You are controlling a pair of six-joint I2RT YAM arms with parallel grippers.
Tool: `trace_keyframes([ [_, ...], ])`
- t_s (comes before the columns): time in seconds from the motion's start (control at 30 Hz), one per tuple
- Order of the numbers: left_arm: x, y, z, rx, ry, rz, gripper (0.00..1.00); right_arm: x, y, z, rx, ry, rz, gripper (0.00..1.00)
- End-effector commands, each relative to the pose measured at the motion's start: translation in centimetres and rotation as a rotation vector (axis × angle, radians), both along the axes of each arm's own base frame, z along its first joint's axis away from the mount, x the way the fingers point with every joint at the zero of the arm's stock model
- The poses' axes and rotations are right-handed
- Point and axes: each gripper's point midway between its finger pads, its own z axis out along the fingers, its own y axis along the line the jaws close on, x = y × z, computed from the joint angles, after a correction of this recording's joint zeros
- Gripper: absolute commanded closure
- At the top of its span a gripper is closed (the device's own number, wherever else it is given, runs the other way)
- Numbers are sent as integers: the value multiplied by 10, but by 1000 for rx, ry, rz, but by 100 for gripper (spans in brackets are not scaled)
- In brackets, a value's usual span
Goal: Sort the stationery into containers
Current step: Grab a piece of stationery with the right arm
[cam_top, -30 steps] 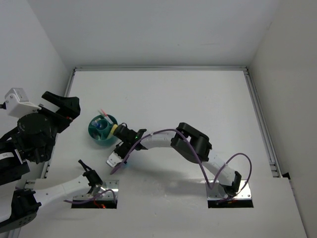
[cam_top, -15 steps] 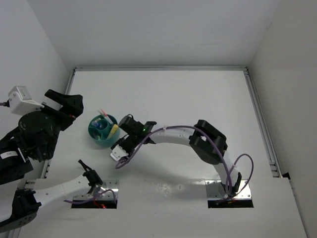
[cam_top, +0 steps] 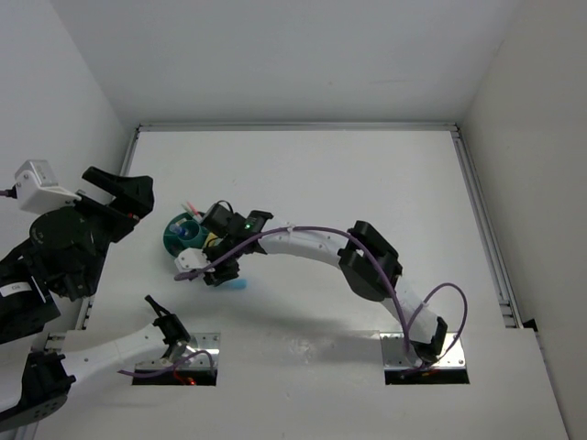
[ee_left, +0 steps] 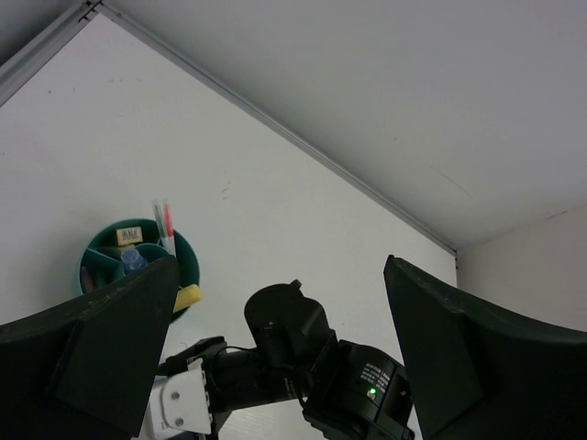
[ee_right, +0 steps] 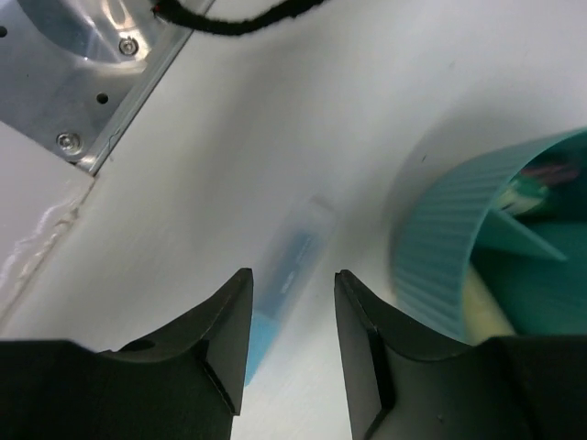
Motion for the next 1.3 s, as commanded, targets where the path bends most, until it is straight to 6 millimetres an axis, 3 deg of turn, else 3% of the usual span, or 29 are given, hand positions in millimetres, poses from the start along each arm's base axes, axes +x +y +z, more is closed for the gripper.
trace_keyframes([
  [0.0, -5, 9, 4, 4, -23, 12, 0, -5, -10, 9, -124, 72, -101, 59],
  [0.1, -5, 13, 3, 15, -20, 31, 0, -6, -11, 7, -154, 68, -123, 58],
  [0.27, -3, 10, -1, 38, -9, 19, 0, -4, -17, -22, -214, 69, -137, 56],
  [0.6, -4, 9, -14, 28, -9, 11, 0, 21, -16, -55, -261, -3, -266, 54],
  [1.0, -4, 9, -14, 28, -9, 11, 0, 18, -7, -64, -278, 20, -264, 52],
  [1.2, -7, 12, -15, 37, -7, 10, 0, 10, -7, -79, -328, 44, -246, 52],
  [1.27, -9, 14, -15, 30, -13, 10, 0, 8, -2, -72, -310, 53, -227, 52],
])
